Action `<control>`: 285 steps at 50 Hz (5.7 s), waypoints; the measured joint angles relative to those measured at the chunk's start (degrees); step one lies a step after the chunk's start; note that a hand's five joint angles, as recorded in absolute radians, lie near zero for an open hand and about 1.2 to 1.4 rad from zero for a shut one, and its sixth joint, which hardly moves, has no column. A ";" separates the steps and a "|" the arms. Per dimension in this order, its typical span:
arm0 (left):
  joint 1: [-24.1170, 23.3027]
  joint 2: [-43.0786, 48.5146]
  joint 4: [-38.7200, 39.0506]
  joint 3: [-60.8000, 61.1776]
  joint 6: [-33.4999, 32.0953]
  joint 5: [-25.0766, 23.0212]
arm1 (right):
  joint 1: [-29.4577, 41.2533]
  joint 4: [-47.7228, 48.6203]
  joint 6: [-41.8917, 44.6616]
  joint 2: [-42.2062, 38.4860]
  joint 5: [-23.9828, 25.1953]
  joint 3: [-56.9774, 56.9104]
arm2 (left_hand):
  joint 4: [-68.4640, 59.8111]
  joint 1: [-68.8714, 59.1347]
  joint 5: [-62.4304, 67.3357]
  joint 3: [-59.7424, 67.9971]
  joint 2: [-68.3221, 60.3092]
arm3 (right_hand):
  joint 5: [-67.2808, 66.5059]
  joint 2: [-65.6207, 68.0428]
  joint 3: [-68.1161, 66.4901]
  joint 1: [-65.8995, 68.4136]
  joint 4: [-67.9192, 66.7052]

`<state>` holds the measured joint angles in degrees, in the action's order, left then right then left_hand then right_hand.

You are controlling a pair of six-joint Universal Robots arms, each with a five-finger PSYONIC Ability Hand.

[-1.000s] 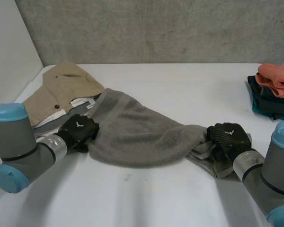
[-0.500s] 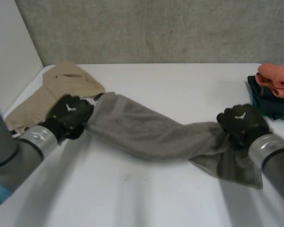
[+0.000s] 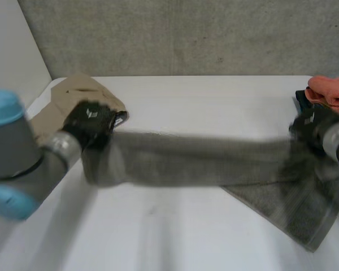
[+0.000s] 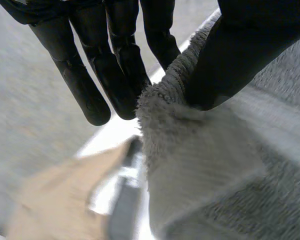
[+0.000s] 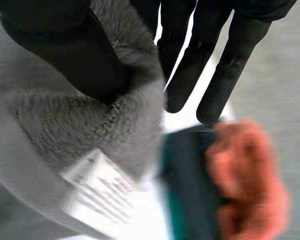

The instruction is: Fold the laundry.

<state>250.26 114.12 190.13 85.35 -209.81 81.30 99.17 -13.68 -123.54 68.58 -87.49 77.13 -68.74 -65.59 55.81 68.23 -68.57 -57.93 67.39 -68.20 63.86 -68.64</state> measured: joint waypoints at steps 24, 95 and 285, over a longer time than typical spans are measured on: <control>-2.57 14.33 16.39 -47.52 -1.32 9.06 | 0.91 48.39 -8.18 -4.94 1.51 -16.32 | -0.15 0.00 1.84 0.21 -0.16 | -1.13 0.34 -0.18 0.00 -0.15; -5.42 6.54 15.74 -27.02 -10.09 18.13 | 1.75 39.65 -2.72 -2.97 1.90 -10.27 | -0.23 0.00 1.84 0.30 -0.27 | -1.14 0.34 -0.19 0.00 -0.15; -8.72 -3.21 18.89 14.52 4.37 10.47 | -17.82 14.27 -14.70 -4.36 21.39 16.97 | 54.02 51.77 -50.98 -53.76 54.32 | 44.84 -47.56 45.83 -41.63 46.21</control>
<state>241.53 110.90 209.02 99.86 -205.44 91.77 81.35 0.59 -138.24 64.22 -66.10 94.11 -14.72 -13.82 4.83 14.47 -14.25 -13.09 19.83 -22.38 22.23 -22.43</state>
